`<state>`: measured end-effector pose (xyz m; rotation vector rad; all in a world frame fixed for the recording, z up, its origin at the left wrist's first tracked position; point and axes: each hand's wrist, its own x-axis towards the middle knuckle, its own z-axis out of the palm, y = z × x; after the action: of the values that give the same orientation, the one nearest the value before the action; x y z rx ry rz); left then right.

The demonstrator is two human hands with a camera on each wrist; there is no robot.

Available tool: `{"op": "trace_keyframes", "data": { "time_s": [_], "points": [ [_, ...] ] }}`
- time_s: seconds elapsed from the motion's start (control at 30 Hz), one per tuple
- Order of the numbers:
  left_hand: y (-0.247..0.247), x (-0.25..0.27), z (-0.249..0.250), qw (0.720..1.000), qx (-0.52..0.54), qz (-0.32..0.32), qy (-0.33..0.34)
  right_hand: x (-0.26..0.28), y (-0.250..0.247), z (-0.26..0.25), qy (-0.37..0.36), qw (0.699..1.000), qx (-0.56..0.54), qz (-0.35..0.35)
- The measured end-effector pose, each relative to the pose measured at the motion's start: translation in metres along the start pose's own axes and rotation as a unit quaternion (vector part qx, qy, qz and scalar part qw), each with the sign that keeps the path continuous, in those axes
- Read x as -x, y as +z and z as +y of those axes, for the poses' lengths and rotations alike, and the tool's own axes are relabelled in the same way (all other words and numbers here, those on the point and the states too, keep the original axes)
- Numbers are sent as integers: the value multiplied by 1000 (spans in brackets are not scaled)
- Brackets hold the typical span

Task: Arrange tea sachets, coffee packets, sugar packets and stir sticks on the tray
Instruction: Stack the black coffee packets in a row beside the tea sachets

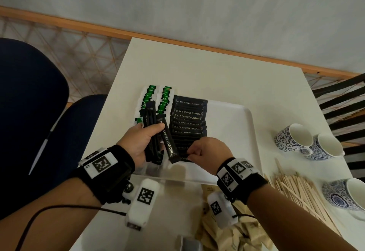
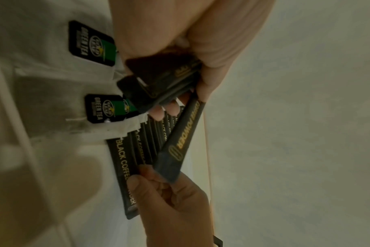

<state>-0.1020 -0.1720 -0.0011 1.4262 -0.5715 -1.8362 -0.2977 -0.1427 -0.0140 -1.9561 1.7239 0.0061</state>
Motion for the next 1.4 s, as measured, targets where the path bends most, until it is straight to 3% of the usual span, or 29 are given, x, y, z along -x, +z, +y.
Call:
{"op": "trace_keyframes", "data": {
  "time_s": [0.37,0.47,0.57,0.7,0.83,1.1,1.33,1.4],
  "points": [
    [-2,-3,-1,1000,14,14,-9,-7,3,4,-21,999,27,33],
    [0,-2,-2,1000,7,11,-10,-7,-2,12,20,992,-99,76],
    [4,-1,-5,1000,-5,6,-11,-9,-6,18,57,964,-235,113],
    [12,1,-10,1000,-23,-2,-6,-5,-8,8,69,929,-355,72],
    [15,4,-11,1000,-17,-19,-11,4,-11,1,34,948,-312,46],
    [21,14,-12,999,6,-35,-16,16,-5,-1,35,957,-286,27],
    [-2,15,-1,999,30,-11,-6,17,5,-2,35,992,-112,49],
    [-8,14,1,999,37,-3,-4,14,7,-7,6,998,-38,56]
  ]
}}
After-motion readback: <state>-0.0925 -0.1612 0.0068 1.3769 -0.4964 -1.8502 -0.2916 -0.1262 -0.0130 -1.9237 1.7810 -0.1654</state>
